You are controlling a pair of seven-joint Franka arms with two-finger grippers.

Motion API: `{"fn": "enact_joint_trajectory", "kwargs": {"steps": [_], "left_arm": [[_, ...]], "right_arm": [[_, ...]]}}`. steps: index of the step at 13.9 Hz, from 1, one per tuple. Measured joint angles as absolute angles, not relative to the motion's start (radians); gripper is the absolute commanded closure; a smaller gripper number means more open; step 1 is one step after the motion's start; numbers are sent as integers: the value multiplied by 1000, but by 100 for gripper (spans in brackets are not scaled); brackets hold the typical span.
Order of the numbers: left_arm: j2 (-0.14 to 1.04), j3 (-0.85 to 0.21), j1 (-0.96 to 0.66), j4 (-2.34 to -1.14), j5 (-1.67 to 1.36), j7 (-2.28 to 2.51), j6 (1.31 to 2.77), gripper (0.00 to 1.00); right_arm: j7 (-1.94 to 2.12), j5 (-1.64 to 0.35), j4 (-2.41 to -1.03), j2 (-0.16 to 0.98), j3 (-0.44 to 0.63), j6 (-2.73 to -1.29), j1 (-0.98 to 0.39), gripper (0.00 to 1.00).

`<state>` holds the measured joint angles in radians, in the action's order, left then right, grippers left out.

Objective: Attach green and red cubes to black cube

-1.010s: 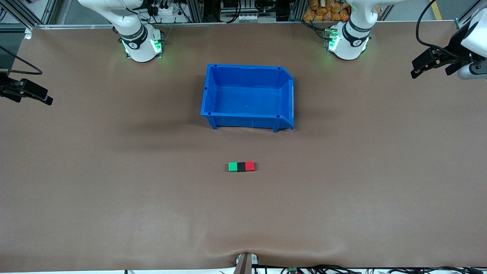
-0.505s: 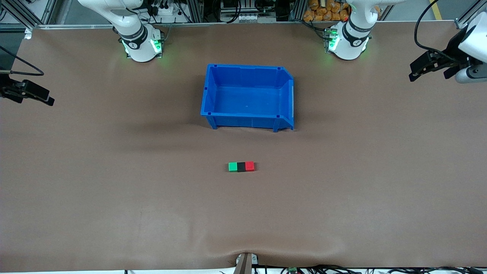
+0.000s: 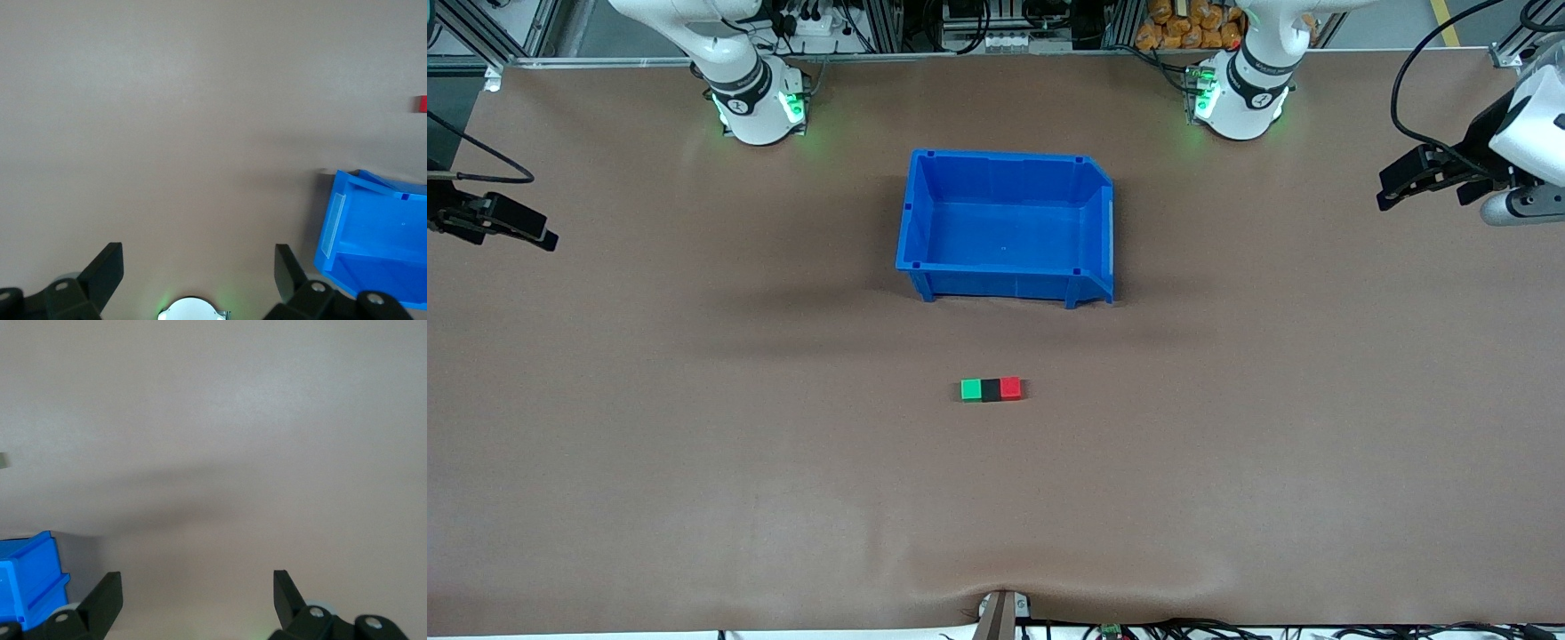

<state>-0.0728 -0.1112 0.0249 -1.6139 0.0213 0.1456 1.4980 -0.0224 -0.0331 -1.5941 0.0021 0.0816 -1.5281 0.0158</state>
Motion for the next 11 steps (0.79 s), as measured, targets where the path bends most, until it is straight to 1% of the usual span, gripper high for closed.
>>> {"fn": "enact_joint_trajectory", "kwargs": {"steps": [11], "left_arm": [[-70, -114, 25, -1595, 21, 145, 1494, 0]], "right_arm": [[-23, -33, -1594, 5, 82, -1528, 16, 0]]}}
